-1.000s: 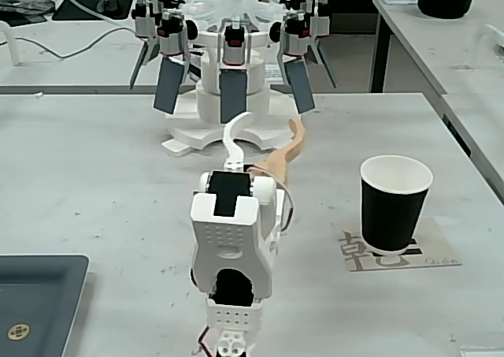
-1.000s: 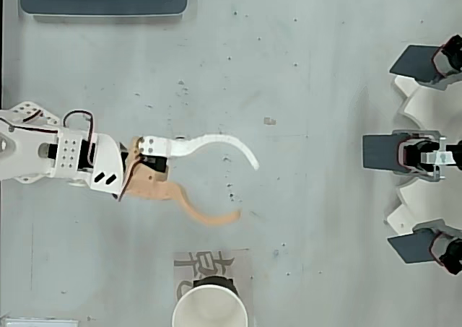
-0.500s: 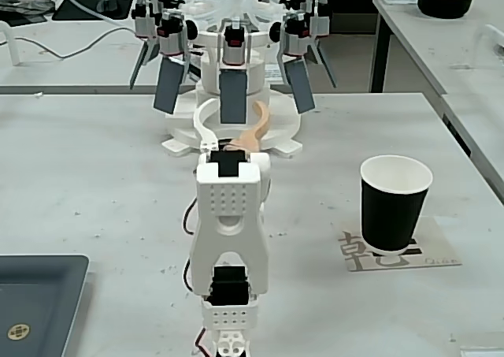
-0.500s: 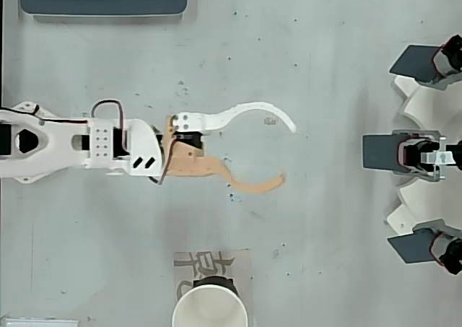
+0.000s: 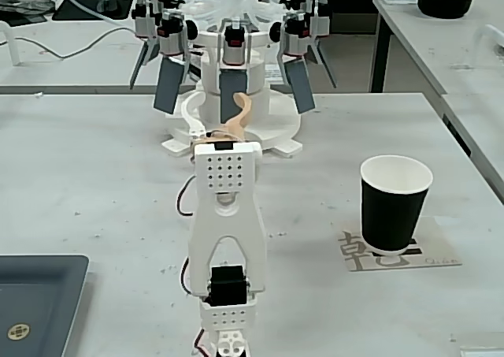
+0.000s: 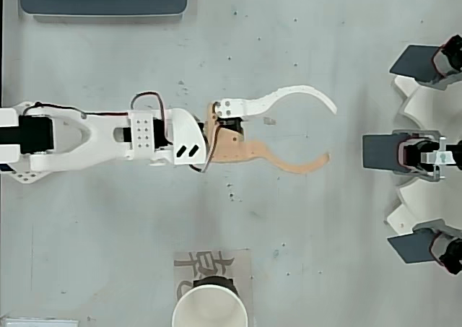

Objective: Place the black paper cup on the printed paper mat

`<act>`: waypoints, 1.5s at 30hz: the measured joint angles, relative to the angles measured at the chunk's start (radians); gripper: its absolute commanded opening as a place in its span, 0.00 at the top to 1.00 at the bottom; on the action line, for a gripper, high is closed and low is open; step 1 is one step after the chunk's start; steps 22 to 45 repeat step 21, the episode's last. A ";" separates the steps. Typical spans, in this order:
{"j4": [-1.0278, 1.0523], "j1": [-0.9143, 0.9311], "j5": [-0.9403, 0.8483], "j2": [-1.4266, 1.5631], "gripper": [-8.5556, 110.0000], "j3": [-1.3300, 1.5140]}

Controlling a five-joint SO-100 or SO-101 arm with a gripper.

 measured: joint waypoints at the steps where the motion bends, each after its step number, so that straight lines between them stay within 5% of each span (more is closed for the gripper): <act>1: 0.011 0.000 0.000 -0.014 0.84 -0.021; 45: 0.064 0.006 0.063 -0.149 0.84 -0.156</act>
